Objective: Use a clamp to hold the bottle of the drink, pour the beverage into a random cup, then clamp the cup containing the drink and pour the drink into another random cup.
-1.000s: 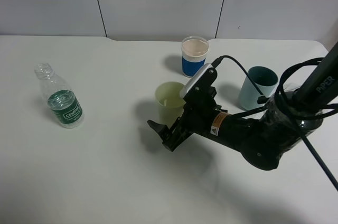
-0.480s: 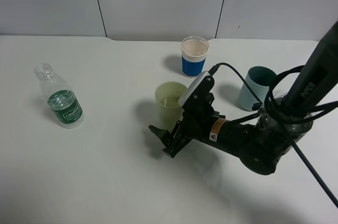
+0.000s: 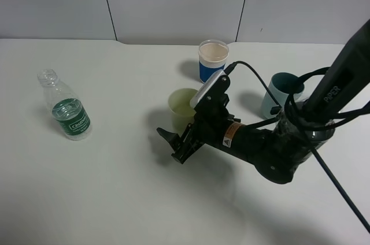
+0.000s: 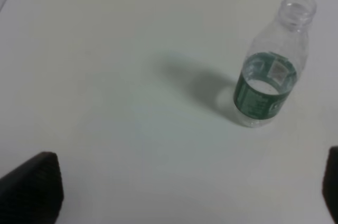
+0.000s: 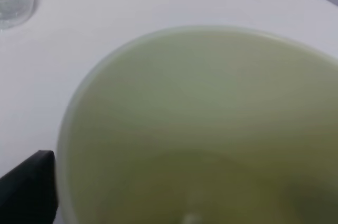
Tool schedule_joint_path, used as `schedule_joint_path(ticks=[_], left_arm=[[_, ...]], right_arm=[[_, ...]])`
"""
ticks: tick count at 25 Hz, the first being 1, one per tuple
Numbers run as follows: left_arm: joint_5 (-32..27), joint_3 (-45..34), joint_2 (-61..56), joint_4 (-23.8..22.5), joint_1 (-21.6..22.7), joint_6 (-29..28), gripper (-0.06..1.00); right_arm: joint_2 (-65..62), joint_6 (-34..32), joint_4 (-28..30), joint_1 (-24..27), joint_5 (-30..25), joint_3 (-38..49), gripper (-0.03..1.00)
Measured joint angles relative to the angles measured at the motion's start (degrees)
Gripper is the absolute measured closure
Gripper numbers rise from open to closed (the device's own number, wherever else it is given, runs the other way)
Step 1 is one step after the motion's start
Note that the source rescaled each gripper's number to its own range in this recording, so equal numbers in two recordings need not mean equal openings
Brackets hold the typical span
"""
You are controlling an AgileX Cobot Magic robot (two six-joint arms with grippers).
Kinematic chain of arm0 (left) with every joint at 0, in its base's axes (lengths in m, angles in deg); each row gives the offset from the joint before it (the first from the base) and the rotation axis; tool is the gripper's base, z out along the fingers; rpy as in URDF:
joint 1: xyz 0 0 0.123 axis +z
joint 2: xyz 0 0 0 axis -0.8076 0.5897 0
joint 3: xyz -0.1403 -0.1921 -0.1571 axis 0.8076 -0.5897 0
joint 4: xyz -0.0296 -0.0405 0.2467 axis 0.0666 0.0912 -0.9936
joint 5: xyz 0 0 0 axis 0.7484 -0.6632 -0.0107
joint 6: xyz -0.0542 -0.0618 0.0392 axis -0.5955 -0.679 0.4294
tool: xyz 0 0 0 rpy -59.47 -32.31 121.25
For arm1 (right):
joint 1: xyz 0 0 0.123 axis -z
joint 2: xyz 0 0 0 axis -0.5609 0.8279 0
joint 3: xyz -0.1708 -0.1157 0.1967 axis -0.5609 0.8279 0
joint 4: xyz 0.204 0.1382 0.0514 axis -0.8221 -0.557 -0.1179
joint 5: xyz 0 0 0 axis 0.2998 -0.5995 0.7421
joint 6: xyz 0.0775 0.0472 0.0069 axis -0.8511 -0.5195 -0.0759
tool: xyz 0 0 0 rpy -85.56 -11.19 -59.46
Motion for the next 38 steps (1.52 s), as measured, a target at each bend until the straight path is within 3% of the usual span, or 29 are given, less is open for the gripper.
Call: schedule_joint_path(ticks=[7, 9, 10, 11, 12, 13, 29, 33, 36, 38], left_arm=[[0.0, 0.0, 0.0, 0.0, 0.0, 0.0, -0.06], [0.0, 0.0, 0.0, 0.0, 0.0, 0.0, -0.06], [0.0, 0.0, 0.0, 0.0, 0.0, 0.0, -0.06], [0.0, 0.0, 0.0, 0.0, 0.0, 0.0, -0.06], [0.0, 0.0, 0.0, 0.0, 0.0, 0.0, -0.06], [0.0, 0.0, 0.0, 0.0, 0.0, 0.0, -0.06], [0.0, 0.0, 0.0, 0.0, 0.0, 0.0, -0.06], [0.0, 0.0, 0.0, 0.0, 0.0, 0.0, -0.06], [0.0, 0.0, 0.0, 0.0, 0.0, 0.0, -0.06], [0.0, 0.0, 0.0, 0.0, 0.0, 0.0, -0.06]], right_arm=[[0.0, 0.0, 0.4, 0.0, 0.0, -1.1, 0.3], [0.0, 0.0, 0.4, 0.0, 0.0, -1.1, 0.38], [0.0, 0.0, 0.4, 0.0, 0.1, -1.1, 0.75], [0.0, 0.0, 0.4, 0.0, 0.1, -1.1, 0.75], [0.0, -0.5, 0.6, 0.0, 0.1, -1.1, 0.94], [0.0, -0.7, 0.7, 0.0, 0.1, -1.1, 0.97], [-0.8, -4.7, 0.6, 0.0, -1.5, -1.1, 0.97], [-7.9, -6.0, 0.2, 0.0, -12.7, -1.0, 0.97], [-9.7, -6.0, 0.1, 0.0, -14.2, -1.0, 0.97], [-13.5, -6.0, -0.2, 0.0, -18.0, -1.0, 0.97]])
